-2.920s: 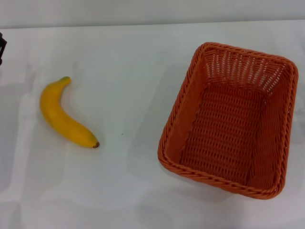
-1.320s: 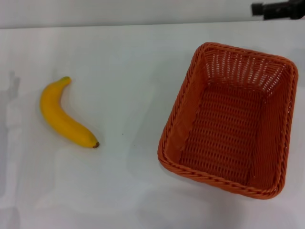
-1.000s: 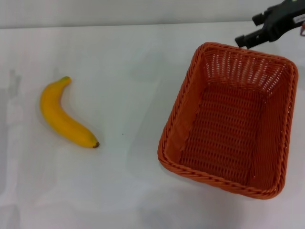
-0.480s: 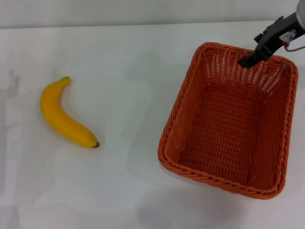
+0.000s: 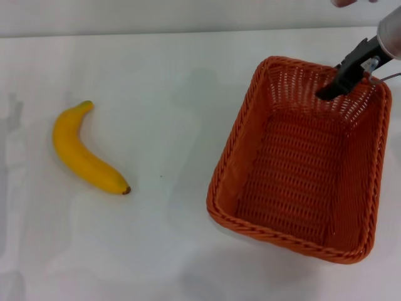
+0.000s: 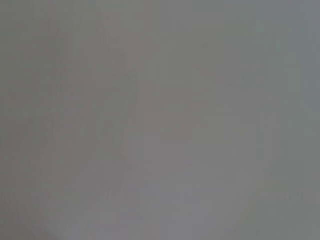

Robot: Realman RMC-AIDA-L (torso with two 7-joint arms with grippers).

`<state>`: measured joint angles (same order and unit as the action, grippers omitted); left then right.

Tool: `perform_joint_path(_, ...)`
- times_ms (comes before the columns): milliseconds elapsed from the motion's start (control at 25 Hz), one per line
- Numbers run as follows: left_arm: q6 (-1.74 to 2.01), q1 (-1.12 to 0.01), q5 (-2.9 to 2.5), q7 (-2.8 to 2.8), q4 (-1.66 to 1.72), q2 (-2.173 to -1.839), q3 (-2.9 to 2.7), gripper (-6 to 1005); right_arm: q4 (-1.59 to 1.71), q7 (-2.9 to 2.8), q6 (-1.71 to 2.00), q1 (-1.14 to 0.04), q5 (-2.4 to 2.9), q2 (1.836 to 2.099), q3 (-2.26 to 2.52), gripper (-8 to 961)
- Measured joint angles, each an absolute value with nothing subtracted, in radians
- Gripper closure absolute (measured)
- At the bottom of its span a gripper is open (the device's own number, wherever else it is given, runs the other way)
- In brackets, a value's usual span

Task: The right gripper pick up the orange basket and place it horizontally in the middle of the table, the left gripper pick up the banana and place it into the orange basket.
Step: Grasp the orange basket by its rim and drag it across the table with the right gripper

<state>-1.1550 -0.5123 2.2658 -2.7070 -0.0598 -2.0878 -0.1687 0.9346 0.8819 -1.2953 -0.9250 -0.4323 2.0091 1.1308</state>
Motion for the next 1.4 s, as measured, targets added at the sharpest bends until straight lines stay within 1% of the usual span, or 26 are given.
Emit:
perform_joint_path(40, -1.155, -0.512, 2.266, -2.707, -0.06, -2.088, -0.169, 125, 0.932, 0.882, -1.295, -0.927, -0.432, 2.009, 1.131, 302)
perform_joint_path(280, -1.155, -0.512, 2.266, -2.707, -0.06, -2.087, -0.169, 125, 0.929, 0.876, -1.298, -0.932, -0.392, 2.009, 1.151, 544)
perform_joint_path(680, -1.155, -0.512, 2.266, -2.708, -0.059, -2.086, -0.169, 126, 0.958, 0.837, -1.309, -0.937, -0.36, 2.006, 1.14, 669)
perform_joint_path(1000, -1.155, -0.51, 2.266, -2.707, -0.057, -2.085, -0.169, 127, 1.057, 0.802, -1.418, -0.931, -0.36, 1.999, 0.977, 701)
perform_joint_path(1080, -1.155, -0.51, 2.266, -2.707, -0.057, -2.085, -0.169, 127, 1.069, 0.772, -1.441, -0.93, -0.36, 1.993, 0.929, 716)
perform_joint_path(1240, -1.155, -0.511, 2.266, -2.707, -0.057, -2.085, -0.169, 127, 1.074, 0.703, -1.483, -0.93, -0.372, 1.973, 0.824, 743)
perform_joint_path(1400, -1.155, -0.512, 2.266, -2.708, -0.057, -2.085, -0.169, 127, 1.073, 0.685, -1.527, -0.923, -0.405, 1.969, 0.714, 751)
